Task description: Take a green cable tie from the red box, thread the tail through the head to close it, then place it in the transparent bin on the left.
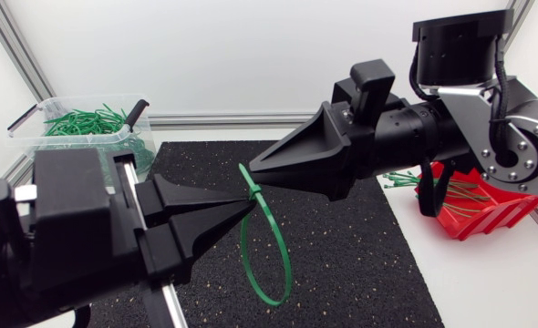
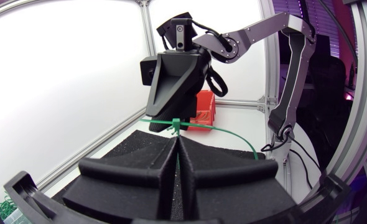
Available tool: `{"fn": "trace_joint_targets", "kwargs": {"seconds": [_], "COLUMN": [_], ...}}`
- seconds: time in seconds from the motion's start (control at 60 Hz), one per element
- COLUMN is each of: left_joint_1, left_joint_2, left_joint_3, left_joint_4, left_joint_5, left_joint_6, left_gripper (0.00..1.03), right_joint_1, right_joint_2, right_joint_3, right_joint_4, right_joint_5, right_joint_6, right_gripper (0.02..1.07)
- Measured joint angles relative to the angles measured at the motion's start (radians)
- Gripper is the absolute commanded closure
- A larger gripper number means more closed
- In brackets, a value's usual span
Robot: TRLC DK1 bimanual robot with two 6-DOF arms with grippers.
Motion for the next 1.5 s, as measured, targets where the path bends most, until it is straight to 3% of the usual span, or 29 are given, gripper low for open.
{"fn": "trace_joint_targets", "kwargs": {"seconds": [0.283, 0.4, 0.683, 0.967, 1.15, 1.2, 1.217, 1.25, 1.317, 1.383, 1.5], "left_joint_1": [0.000, 0.000, -0.003, -0.101, -0.132, -0.117, -0.108, -0.069, 0.019, 0.154, 0.456], "left_joint_2": [0.000, 0.000, 0.000, 0.002, 0.020, 0.019, 0.019, 0.019, 0.019, 0.019, 0.044], "left_joint_3": [0.000, 0.000, -0.014, -0.014, -0.014, -0.014, -0.014, -0.014, -0.016, -0.024, -0.024], "left_joint_4": [0.000, 0.000, 0.009, 0.007, 0.006, 0.007, 0.007, 0.007, 0.014, 0.042, 0.062], "left_joint_5": [0.000, 0.000, -0.001, -0.099, -0.105, -0.103, -0.100, -0.088, -0.071, -0.024, 0.150], "left_joint_6": [0.000, 0.000, 0.000, -0.003, -0.003, -0.003, -0.003, -0.003, 0.001, 0.008, 0.012], "left_gripper": [1.00, 1.00, 1.00, 1.00, 1.00, 1.00, 1.00, 1.00, 1.00, 1.00, 1.00], "right_joint_1": [0.029, 0.040, 0.053, 0.053, 0.053, 0.053, 0.053, 0.047, 0.034, 0.020, 0.009], "right_joint_2": [0.000, -0.001, -0.014, 0.032, 0.057, 0.043, 0.039, 0.030, 0.029, 0.043, 0.084], "right_joint_3": [0.000, 0.000, 0.000, 0.030, 0.038, 0.038, 0.038, 0.038, 0.038, 0.038, 0.038], "right_joint_4": [-0.006, -0.006, -0.010, -0.037, -0.058, -0.058, -0.056, -0.051, -0.052, -0.065, -0.101], "right_joint_5": [0.000, 0.008, 0.049, 0.066, 0.098, 0.123, 0.134, 0.169, 0.232, 0.311, 0.459], "right_joint_6": [0.000, -0.001, -0.011, -0.035, -0.065, -0.077, -0.081, -0.100, -0.139, -0.212, -0.353], "right_gripper": [0.81, 1.01, 1.01, 1.02, 1.01, 0.91, 0.76, 0.59, 0.33, 0.07, 0.05]}}
